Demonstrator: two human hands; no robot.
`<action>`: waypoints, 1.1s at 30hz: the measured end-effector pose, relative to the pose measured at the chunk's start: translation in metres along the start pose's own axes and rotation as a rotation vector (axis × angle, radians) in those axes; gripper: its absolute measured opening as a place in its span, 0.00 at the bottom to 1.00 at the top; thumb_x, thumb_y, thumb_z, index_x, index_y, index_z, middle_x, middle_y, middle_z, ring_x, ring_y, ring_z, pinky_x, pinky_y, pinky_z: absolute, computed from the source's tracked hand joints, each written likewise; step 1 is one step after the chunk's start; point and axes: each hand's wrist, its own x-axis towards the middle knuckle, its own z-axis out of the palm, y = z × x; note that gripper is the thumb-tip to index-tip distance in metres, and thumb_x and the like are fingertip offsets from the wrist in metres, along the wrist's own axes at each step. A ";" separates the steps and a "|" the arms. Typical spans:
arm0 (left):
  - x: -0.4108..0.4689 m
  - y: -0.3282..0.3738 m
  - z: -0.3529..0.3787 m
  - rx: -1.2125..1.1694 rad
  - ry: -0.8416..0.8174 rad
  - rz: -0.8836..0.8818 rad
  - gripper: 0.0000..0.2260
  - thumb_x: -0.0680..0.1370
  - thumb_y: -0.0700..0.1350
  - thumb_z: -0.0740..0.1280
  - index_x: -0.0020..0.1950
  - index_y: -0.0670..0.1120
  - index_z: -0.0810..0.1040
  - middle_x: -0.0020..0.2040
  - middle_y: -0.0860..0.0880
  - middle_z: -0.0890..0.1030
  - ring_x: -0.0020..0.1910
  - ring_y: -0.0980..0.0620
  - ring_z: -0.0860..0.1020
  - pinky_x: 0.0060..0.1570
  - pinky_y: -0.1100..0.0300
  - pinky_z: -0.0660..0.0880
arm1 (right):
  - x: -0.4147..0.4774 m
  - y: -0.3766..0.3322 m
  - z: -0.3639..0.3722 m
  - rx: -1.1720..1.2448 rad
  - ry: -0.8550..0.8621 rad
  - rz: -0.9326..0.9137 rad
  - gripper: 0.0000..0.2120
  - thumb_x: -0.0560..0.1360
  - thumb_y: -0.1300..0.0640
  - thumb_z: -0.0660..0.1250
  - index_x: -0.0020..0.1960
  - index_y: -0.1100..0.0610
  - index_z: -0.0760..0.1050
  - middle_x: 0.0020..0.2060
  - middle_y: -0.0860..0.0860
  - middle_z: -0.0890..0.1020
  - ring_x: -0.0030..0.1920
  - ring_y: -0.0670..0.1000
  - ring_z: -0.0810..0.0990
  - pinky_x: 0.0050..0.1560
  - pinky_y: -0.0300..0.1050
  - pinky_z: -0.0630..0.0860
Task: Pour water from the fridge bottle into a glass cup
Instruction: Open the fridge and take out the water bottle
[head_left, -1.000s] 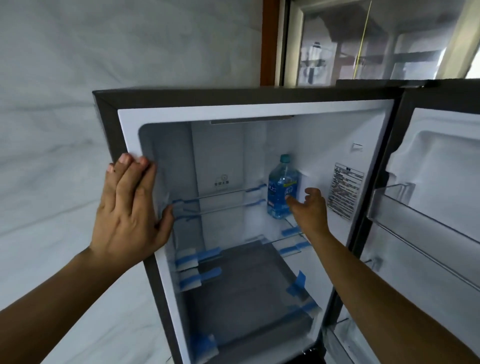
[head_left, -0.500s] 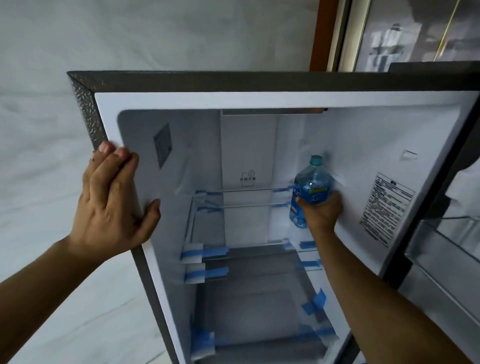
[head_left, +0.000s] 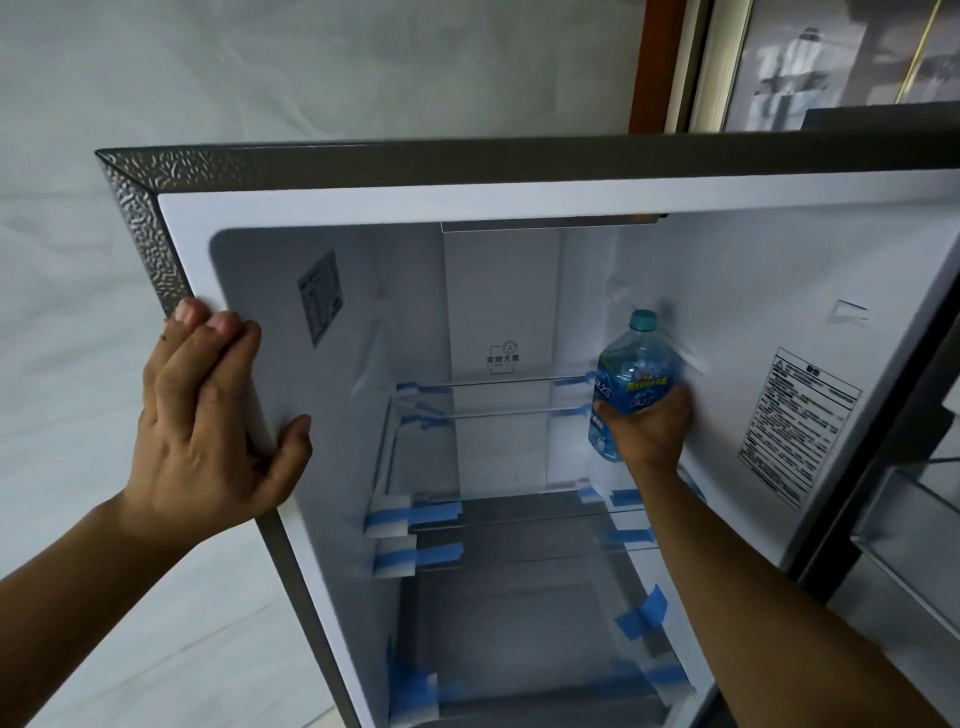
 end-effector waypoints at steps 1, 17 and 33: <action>0.000 0.000 0.000 -0.004 0.002 0.001 0.31 0.73 0.46 0.70 0.69 0.30 0.68 0.67 0.31 0.66 0.78 0.38 0.59 0.74 0.38 0.60 | 0.000 0.000 0.000 -0.013 0.001 -0.003 0.47 0.57 0.51 0.86 0.69 0.64 0.68 0.63 0.60 0.77 0.63 0.60 0.77 0.61 0.60 0.78; 0.003 0.011 -0.009 -0.009 -0.041 -0.062 0.30 0.74 0.44 0.71 0.70 0.31 0.67 0.69 0.34 0.66 0.78 0.39 0.58 0.74 0.38 0.61 | -0.066 -0.038 0.003 0.194 -0.227 -0.062 0.29 0.59 0.51 0.82 0.55 0.48 0.73 0.49 0.45 0.82 0.49 0.48 0.84 0.46 0.48 0.83; -0.035 0.130 -0.033 -0.876 -0.435 -0.945 0.25 0.79 0.43 0.69 0.75 0.50 0.66 0.72 0.53 0.71 0.69 0.63 0.70 0.54 0.78 0.71 | -0.194 -0.120 -0.057 0.280 -0.496 -0.165 0.28 0.60 0.47 0.79 0.57 0.43 0.72 0.50 0.35 0.82 0.51 0.38 0.82 0.41 0.33 0.80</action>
